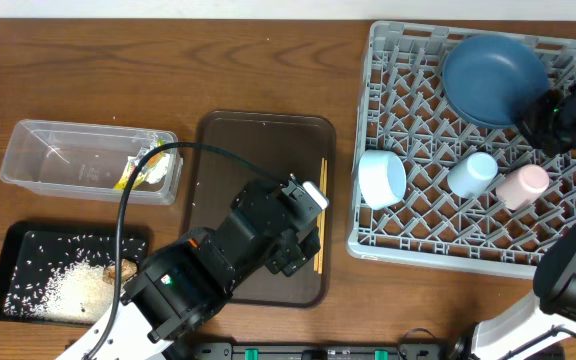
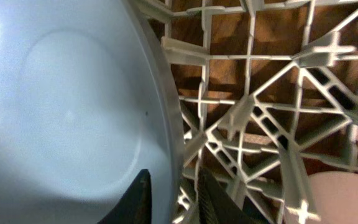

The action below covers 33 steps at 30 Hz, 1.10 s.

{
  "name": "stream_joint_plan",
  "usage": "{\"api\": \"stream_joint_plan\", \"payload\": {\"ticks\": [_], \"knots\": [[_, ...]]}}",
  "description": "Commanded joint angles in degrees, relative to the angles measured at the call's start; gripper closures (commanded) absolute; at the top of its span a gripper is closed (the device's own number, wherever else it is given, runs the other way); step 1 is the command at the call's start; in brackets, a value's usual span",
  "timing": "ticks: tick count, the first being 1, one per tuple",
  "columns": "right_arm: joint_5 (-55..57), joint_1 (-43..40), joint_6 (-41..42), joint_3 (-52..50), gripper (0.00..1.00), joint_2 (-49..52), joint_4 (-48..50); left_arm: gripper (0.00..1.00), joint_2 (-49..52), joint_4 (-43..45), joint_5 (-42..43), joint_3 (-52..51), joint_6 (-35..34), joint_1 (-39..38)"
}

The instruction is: Sort waste into correct bins and load items into the dishwasher rack

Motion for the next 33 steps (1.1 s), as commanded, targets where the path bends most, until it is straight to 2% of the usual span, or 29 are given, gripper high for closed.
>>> {"api": "stream_joint_plan", "payload": {"ticks": [1,4,7,11,16,22,24,27,33], "knots": [[-0.22,0.13,2.34,0.02,0.89,1.97,0.96,0.09,0.07,0.04,-0.26,0.98,-1.14,0.11],[-0.22,0.11,2.27,0.02,0.99,1.95,2.21,0.09,0.07,0.04,-0.26,0.98,-1.14,0.11],[-0.42,0.11,-1.03,0.11,0.99,1.36,3.98,0.09,0.07,0.04,-0.26,0.98,-1.14,0.11],[0.20,0.22,-10.23,0.20,0.99,-2.93,5.62,0.09,0.07,0.02,-0.26,0.98,-1.14,0.11],[9.44,1.86,-18.36,0.20,0.99,-12.28,5.22,0.09,0.07,0.07,-0.26,0.98,-1.14,0.11],[28.41,8.26,-28.15,0.20,0.99,-21.07,6.56,0.09,0.07,0.07,-0.28,0.98,-1.14,0.11],[38.18,11.47,-32.57,0.20,0.99,-22.10,7.41,0.09,0.07,0.07,-0.26,0.98,-1.14,0.11],[53.16,16.79,-39.32,0.17,0.99,-21.70,8.74,0.09,0.07,0.07,-0.26,0.98,-1.11,0.11],[73.42,23.65,-43.41,0.17,0.99,-19.10,13.53,0.09,0.07,0.07,-0.26,0.98,-1.11,0.11]]}}
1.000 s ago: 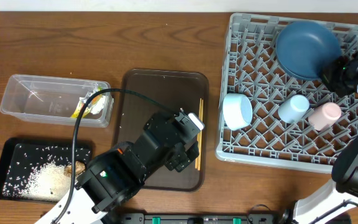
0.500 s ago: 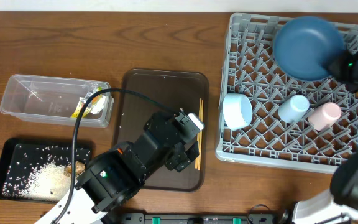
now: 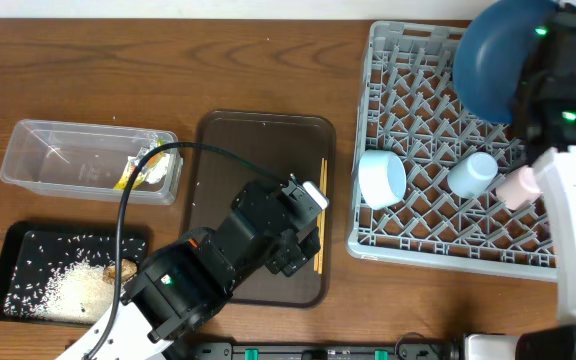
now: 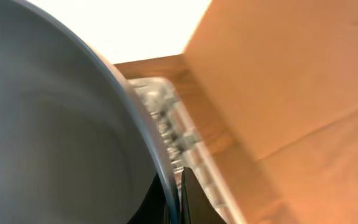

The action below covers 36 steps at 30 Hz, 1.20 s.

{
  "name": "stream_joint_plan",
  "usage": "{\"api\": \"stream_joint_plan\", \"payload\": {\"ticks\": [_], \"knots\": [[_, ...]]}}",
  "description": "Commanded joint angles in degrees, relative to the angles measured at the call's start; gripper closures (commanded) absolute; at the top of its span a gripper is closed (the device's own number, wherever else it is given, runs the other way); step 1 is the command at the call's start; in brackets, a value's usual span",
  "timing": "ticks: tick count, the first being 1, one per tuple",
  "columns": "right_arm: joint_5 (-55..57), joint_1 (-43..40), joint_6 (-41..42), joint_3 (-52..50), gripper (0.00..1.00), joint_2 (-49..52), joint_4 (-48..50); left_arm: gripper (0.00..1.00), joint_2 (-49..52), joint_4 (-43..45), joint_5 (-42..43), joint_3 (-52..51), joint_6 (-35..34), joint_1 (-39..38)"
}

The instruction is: Sort waste into correct bins and load items into the dishwasher rack

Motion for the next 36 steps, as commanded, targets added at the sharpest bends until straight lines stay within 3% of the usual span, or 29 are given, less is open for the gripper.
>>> {"api": "stream_joint_plan", "payload": {"ticks": [1,7,16,29,33,36], "knots": [[19.26,2.75,-7.65,0.35,0.99,1.79,3.69,0.09,0.04,0.07,-0.26,0.98,-1.09,0.11],[24.37,5.05,-19.41,0.35,0.99,7.21,12.66,0.09,0.04,0.09,-0.26,0.98,-1.09,0.11],[27.30,9.33,-28.11,0.35,0.99,16.26,20.96,0.09,0.04,0.07,-0.26,0.98,-1.09,0.11],[27.69,13.77,-29.44,0.35,0.99,21.31,23.02,0.09,0.04,0.07,-0.26,0.98,-1.11,0.11],[26.75,15.23,-29.44,0.35,0.86,21.31,23.71,0.09,0.04,0.07,-0.26,0.98,-1.11,0.11],[26.29,16.04,-29.42,0.35,0.86,21.31,23.82,0.09,0.04,0.07,-0.24,0.98,-1.14,0.11]]}}
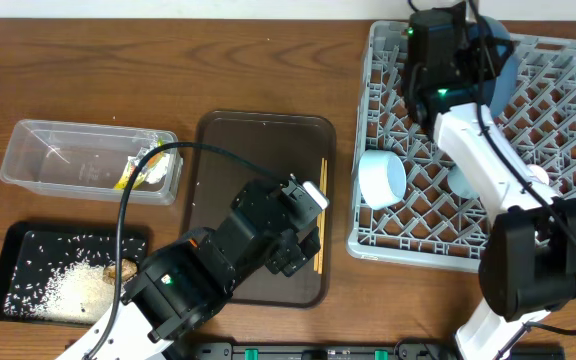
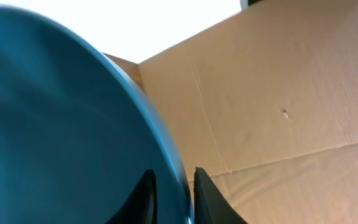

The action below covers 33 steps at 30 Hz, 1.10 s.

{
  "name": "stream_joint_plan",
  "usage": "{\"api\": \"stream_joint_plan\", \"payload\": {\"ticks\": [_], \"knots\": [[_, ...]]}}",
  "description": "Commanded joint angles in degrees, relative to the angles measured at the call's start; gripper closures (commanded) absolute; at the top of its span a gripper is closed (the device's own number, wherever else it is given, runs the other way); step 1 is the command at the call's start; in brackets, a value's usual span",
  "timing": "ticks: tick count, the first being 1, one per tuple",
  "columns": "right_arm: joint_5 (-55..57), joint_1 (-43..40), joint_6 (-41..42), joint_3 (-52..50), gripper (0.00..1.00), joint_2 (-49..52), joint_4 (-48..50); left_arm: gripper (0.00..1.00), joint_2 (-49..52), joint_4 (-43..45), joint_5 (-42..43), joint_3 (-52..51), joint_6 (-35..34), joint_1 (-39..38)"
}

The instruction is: Sort waste into correct bins and load items into the dishwasher rack

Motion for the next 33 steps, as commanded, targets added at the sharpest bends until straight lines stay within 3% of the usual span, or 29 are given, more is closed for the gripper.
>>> {"api": "stream_joint_plan", "payload": {"ticks": [1,9,13,23,26,29,33], "knots": [[-0.74,1.46,-0.11,0.37,0.86,1.01,0.33,0.09,0.00,0.04,-0.24,0.98,-1.14,0.11],[-1.73,2.99,0.00,0.37,0.85,1.05,0.26,0.09,-0.02,0.02,-0.24,0.98,-1.14,0.11],[-2.05,3.69,1.75,0.37,0.76,1.05,-0.09,0.09,-0.02,0.04,-0.24,0.98,-1.14,0.11],[-5.51,4.04,4.76,0.35,0.79,1.05,-1.36,0.09,-0.26,-0.04,-0.07,0.98,-1.14,0.11],[-10.47,3.39,6.64,0.33,0.67,1.07,-4.42,0.09,-0.46,0.00,0.50,0.98,-1.14,0.11],[-13.68,2.95,10.10,0.33,0.66,1.16,-7.69,0.09,-0.50,-0.02,0.83,0.98,-1.14,0.11],[-15.50,2.93,12.41,0.33,0.53,1.16,-7.69,0.09,-0.55,-0.02,0.83,0.98,-1.14,0.11]]}}
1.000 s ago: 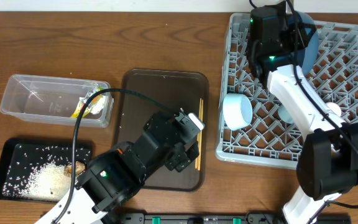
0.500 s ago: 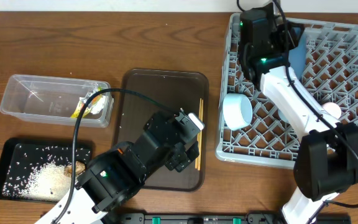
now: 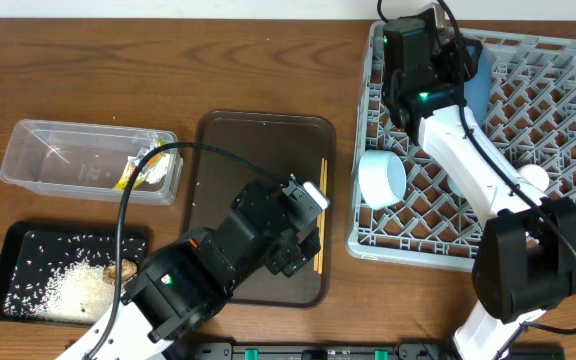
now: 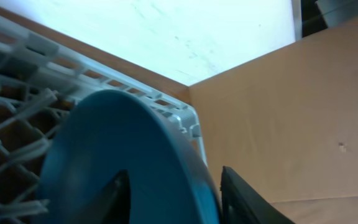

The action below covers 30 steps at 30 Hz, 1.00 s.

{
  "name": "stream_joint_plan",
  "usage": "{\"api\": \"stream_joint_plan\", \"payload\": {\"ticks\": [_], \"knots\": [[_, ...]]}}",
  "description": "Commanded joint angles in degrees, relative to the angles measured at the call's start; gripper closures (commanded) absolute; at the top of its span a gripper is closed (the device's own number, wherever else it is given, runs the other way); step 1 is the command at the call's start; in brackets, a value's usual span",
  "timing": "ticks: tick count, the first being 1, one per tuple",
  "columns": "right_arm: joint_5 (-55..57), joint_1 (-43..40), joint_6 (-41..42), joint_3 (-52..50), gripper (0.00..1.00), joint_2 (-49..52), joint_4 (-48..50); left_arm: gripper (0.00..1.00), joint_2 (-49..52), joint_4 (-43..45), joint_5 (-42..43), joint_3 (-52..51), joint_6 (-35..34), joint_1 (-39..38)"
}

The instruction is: Sort waste into correct bins and load items into the dishwasher rack

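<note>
The dark blue bowl stands on its edge in the far left part of the grey dishwasher rack; from overhead the blue bowl shows beside the wrist. My right gripper is open, one finger on each side of the bowl's rim. Overhead, the right gripper is at the rack's back. Wooden chopsticks lie on the brown tray. My left gripper hangs over that tray beside the chopsticks, its fingers hidden by the arm.
A white bowl lies at the rack's left side, and a pink cup peeks out from under the right arm. At the left are a clear container with a yellow and white scrap, and a black tray with rice.
My right gripper's fingers have spread wide apart around the bowl's rim. The bowl now stands upright in the rack's far left rows. The left arm has not moved.
The bowl lay flat in the rack's far right corner with my right gripper closing on its rim. Then it hung lifted above that corner, then was held over the rack's back left. Now it stands on edge there, with the fingers apart.
</note>
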Motion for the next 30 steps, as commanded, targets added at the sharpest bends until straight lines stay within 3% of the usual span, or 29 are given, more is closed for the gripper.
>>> {"api": "stream_joint_plan", "payload": {"ticks": [1,6,9,17,24,27,30], "knots": [[-6.69,-0.46,4.17,-0.26,0.49,0.83,-1.01,0.09,-0.52,0.02,0.61,0.98,-1.14,0.11],[-18.18,-0.42,2.01,-0.26,0.35,0.83,-2.91,0.09,-0.52,0.04,0.59,0.98,-1.14,0.11],[-18.32,-0.42,2.05,-0.26,0.26,0.83,-2.80,0.09,-0.52,0.02,0.61,0.98,-1.16,0.11],[-16.76,-0.94,2.34,-0.26,0.20,0.83,-4.11,0.09,-0.52,0.02,0.61,0.98,-1.16,0.11],[-24.20,-1.88,2.56,-0.26,0.18,0.96,-7.30,0.09,-0.52,0.04,0.79,0.98,-2.01,0.11],[-33.22,-1.70,-1.75,-0.26,0.18,0.96,-10.43,0.09,-0.52,0.04,0.79,0.98,-2.01,0.11],[-34.64,-1.84,2.78,-0.26,0.20,0.96,-13.60,0.09,-0.52,0.00,0.79,0.98,-2.03,0.11]]}}
